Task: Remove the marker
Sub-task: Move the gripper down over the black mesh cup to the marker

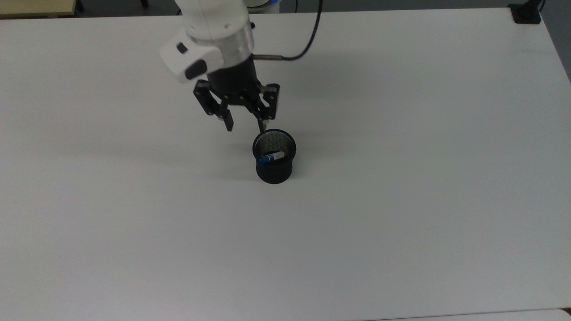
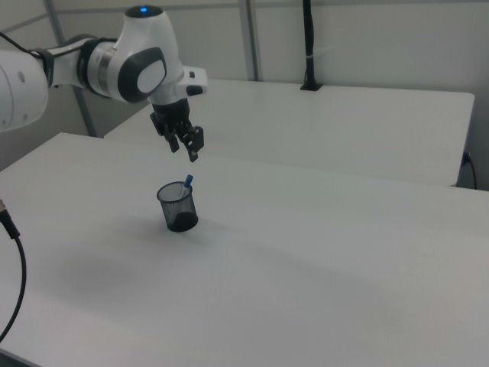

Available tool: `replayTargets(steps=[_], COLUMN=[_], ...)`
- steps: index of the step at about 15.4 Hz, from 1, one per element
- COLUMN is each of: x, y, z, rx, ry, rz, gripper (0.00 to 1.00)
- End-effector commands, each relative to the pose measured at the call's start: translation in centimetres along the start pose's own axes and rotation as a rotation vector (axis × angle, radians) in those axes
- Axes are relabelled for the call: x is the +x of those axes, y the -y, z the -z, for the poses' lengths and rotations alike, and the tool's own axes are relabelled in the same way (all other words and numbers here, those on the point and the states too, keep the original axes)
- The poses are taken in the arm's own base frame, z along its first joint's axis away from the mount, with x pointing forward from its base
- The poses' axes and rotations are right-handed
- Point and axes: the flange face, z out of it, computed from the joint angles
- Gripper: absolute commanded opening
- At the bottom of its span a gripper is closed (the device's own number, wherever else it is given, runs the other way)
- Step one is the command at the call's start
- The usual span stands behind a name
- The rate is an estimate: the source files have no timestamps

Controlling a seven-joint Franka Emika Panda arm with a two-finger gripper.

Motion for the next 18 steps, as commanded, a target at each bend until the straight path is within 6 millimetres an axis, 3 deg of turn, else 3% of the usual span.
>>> replayTargets(steps=[1,10,13,16,18], x=[0.5,1.1,1.0,1.0,1.0], y=[2.4,3.2,3.3,3.2,3.3], z=[-2.8,-7.3,-8.6,-8.8,-8.9], rx=[-0.024,-0.099,-0.116,-0.117,-0.115], ry=[-0.009,-0.042,-0.037,-0.034,-0.032], rz=[0.026,0.091,0.108,0.109,0.110], gripper=[0.61,0.59,0.46,0.30,0.24])
